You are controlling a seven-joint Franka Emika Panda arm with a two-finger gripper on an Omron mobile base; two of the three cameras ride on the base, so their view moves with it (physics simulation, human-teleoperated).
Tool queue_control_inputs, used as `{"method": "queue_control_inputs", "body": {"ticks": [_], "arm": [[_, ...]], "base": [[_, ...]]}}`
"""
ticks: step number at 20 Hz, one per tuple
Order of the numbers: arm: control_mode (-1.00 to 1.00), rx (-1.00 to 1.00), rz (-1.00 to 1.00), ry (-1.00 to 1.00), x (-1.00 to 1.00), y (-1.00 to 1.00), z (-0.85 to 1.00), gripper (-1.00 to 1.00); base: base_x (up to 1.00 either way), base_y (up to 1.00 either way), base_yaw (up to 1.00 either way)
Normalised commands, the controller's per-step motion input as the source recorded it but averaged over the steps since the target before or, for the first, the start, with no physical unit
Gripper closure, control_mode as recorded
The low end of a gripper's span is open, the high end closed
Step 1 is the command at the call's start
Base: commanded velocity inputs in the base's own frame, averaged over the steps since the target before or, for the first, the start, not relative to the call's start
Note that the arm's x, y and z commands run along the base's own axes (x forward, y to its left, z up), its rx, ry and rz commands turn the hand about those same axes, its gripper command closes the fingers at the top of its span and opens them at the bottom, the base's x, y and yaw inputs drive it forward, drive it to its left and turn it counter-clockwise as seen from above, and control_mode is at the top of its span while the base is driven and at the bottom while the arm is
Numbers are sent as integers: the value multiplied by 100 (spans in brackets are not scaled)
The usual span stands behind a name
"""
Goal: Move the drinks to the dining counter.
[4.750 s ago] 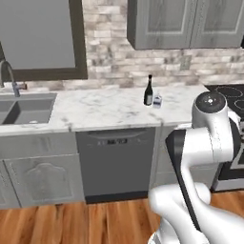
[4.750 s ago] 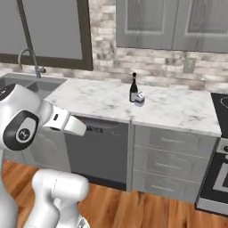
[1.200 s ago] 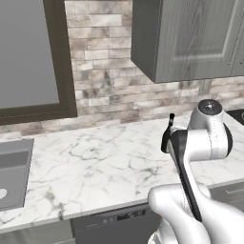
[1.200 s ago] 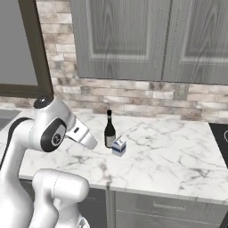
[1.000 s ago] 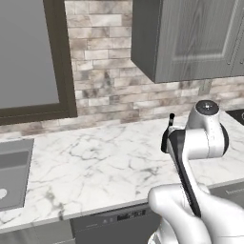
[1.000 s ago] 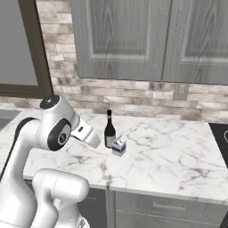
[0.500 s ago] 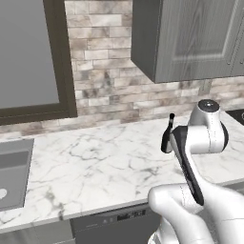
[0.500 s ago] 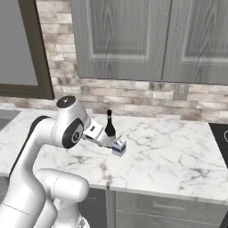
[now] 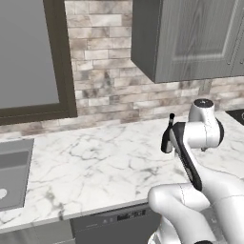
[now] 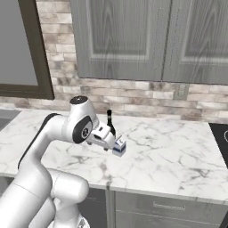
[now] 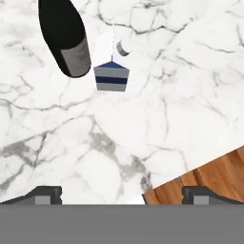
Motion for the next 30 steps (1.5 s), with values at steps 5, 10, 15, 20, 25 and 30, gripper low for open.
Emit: {"method": "queue_control_inputs", "body": {"ticks": [5,10,15,20,25,30], "arm": [[-100,8,1,3,1,-16,-20,-100],[-100,23,0,1,22,-11,0,-100],[-100,19,0,2,31,-11,-6,-100],[-100,3,0,2,22,-3,-4,-100],[-100,-2,0,5,21,0,-6,-100],[-100,-3,0,5,25,0,-8,-100]], "base": [[0,0,0],[0,0,0],[0,0,0],[0,0,0],[0,0,0],[0,0,0]]}}
